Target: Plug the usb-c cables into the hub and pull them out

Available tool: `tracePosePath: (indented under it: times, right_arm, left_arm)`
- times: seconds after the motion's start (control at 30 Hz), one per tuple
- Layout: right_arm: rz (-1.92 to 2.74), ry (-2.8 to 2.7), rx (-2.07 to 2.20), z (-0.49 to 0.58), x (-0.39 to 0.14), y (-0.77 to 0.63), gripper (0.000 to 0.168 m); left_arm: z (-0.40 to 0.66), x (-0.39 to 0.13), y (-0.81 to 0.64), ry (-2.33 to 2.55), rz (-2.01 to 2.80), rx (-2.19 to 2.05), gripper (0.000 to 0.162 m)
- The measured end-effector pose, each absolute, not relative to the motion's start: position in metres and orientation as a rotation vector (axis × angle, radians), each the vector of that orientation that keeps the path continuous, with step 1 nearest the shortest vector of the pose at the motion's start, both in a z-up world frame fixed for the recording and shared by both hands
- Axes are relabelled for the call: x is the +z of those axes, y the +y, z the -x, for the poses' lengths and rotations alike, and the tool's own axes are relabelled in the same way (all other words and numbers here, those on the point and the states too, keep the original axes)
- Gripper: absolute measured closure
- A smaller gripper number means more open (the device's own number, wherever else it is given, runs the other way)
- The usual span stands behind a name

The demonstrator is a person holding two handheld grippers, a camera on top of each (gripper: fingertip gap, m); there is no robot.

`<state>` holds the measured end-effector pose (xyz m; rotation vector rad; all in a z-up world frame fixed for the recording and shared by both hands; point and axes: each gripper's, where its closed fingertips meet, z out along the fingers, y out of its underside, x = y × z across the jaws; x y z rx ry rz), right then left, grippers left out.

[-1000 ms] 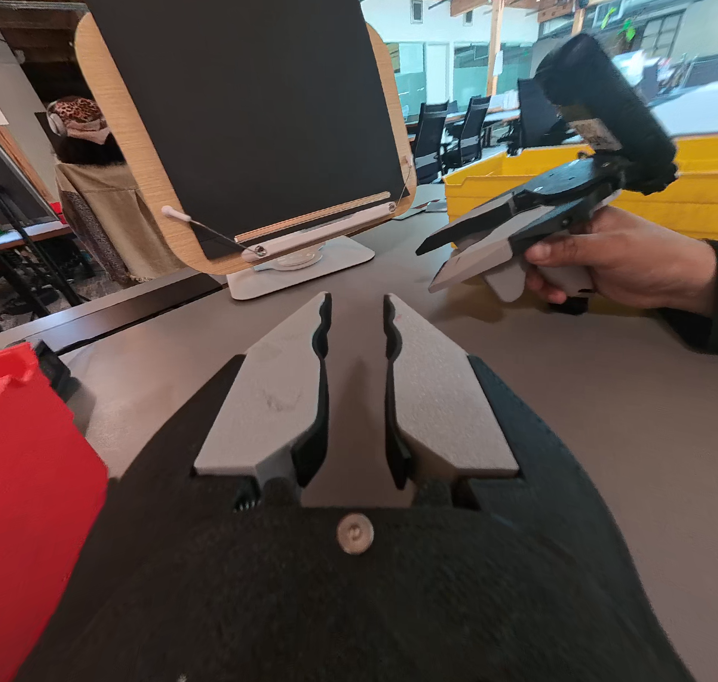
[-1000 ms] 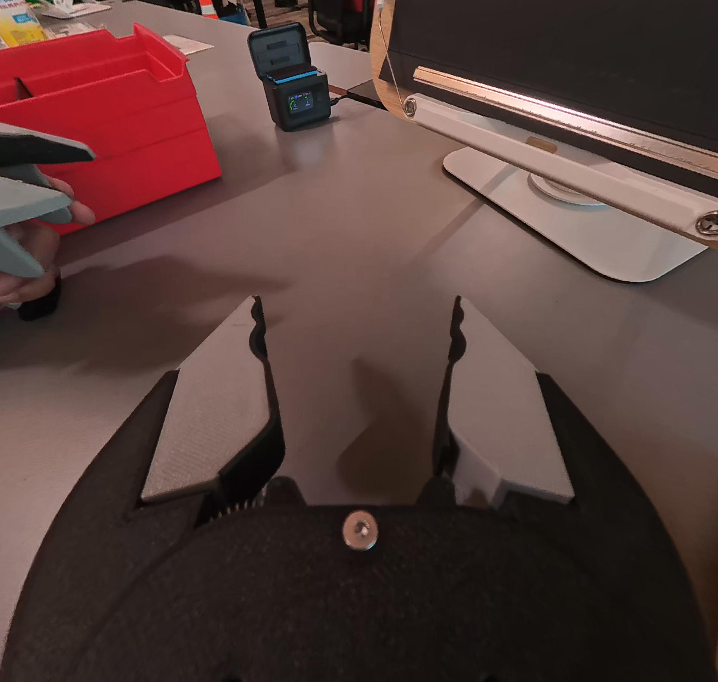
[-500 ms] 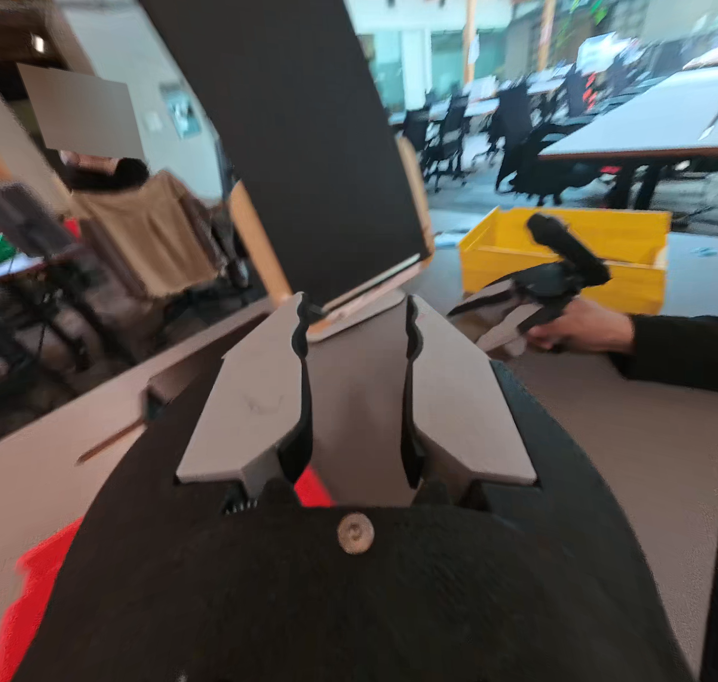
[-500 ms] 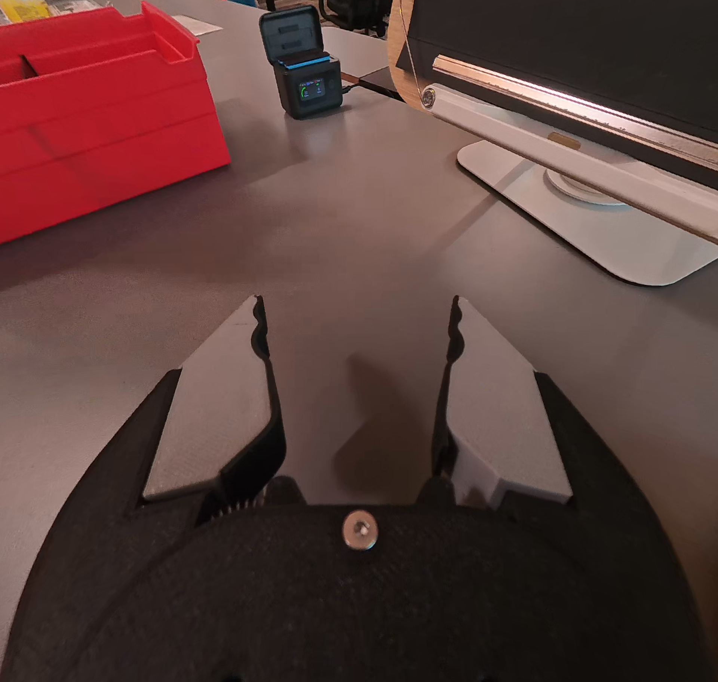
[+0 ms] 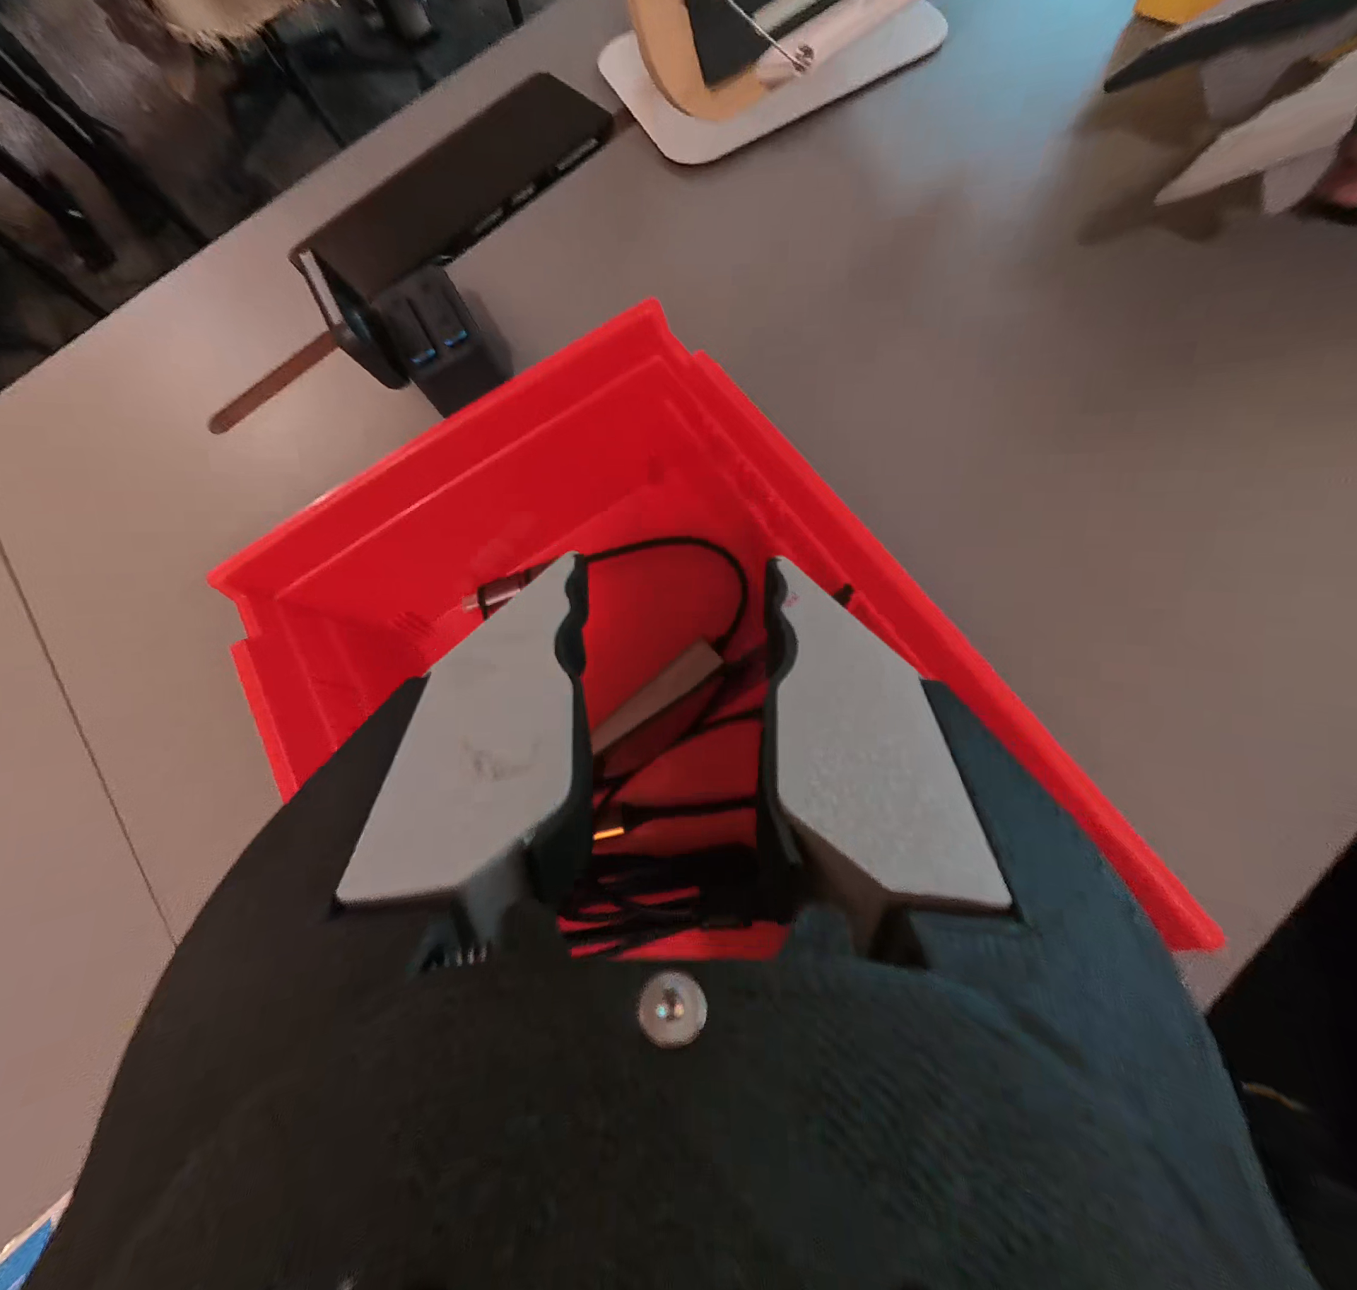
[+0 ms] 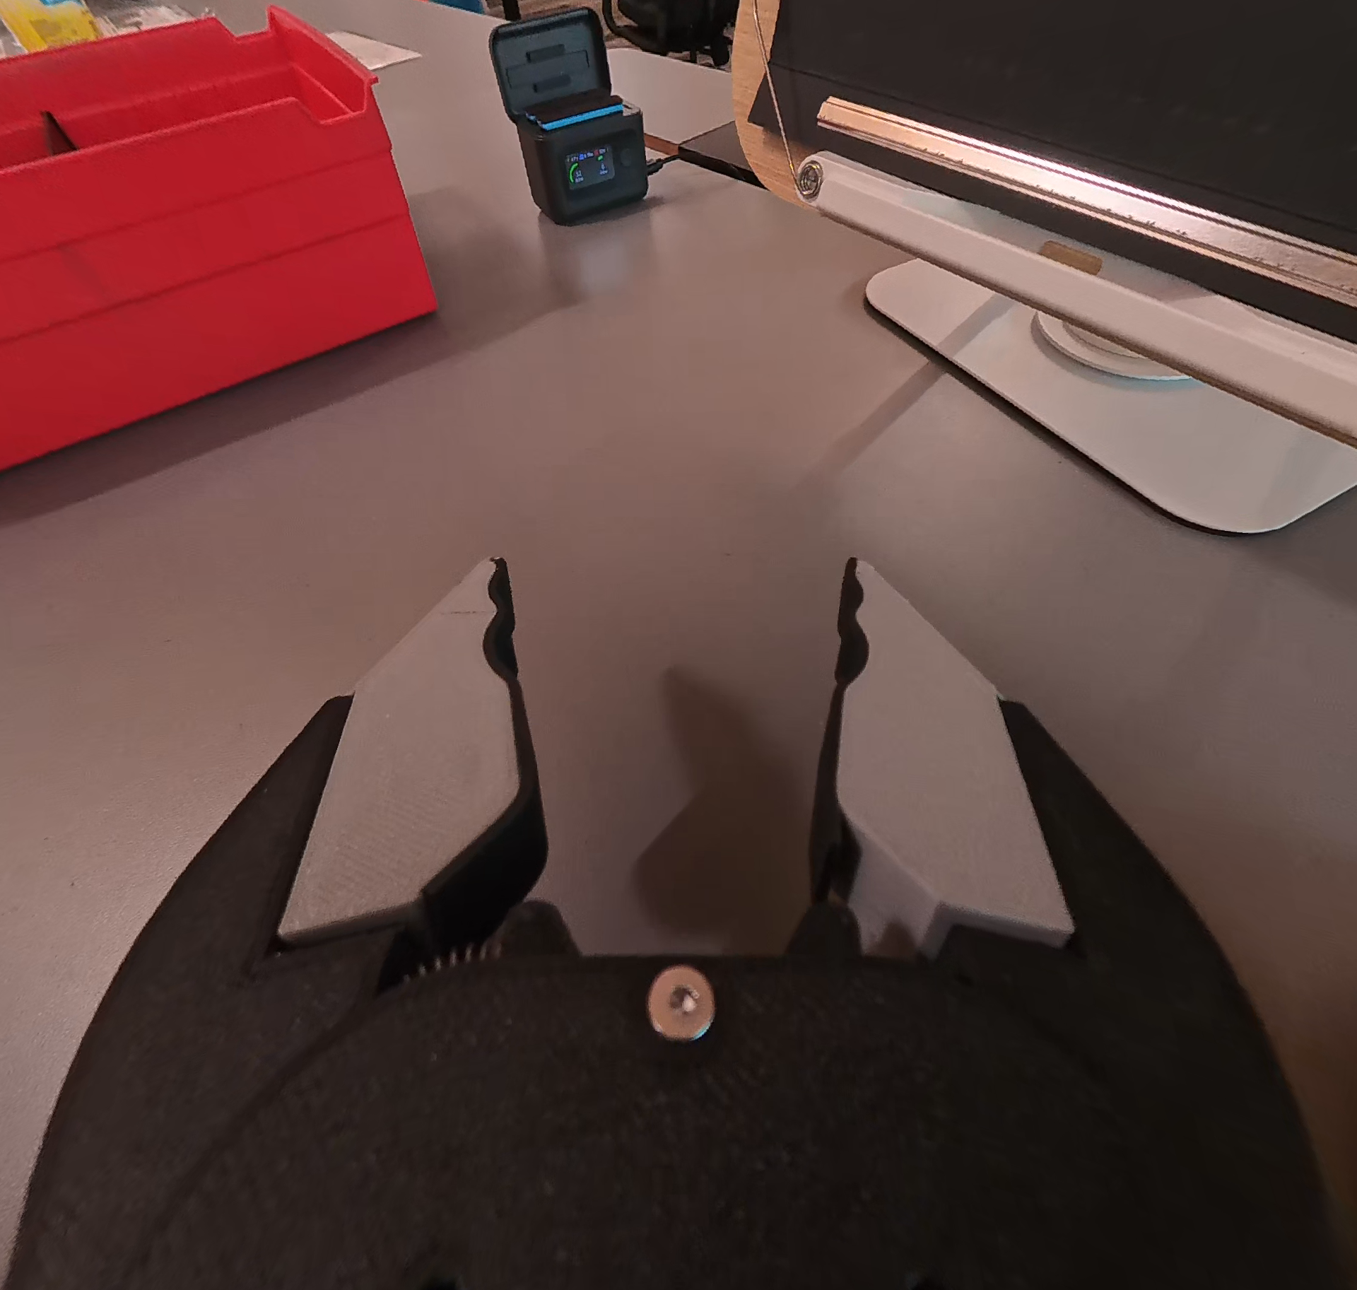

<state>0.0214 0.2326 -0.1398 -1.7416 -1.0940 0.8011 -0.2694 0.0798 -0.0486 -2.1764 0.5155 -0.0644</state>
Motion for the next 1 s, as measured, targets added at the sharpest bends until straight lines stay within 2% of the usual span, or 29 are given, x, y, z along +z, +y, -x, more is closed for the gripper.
tracePosePath:
  times: [0.13,0.3,0.47,0.73,1.0]
  right_arm:
    - [1.747,-1.101,0.798,-0.021,-0.141,0.232,0.083]
    - [1.743,-1.094,0.792,-0.022,-0.14,0.233,0.084]
    - [1.741,-1.059,0.819,-0.025,-0.137,0.233,0.084]
    - [1.725,-1.091,0.821,-0.02,-0.137,0.223,0.087]
    - [1.725,-1.114,0.865,-0.015,-0.138,0.217,0.088]
  left_arm:
    - [0.272,-0.052,0.068,0.586,2.198,-0.012,0.119]
    - [0.28,-0.045,0.082,0.444,2.205,-0.019,0.119]
    - [0.296,-0.07,0.104,0.273,2.331,0.035,0.114]
    - [0.303,-0.127,0.133,0.55,2.49,0.16,0.114]
    - [0.293,-0.173,0.143,0.984,2.557,0.099,0.114]
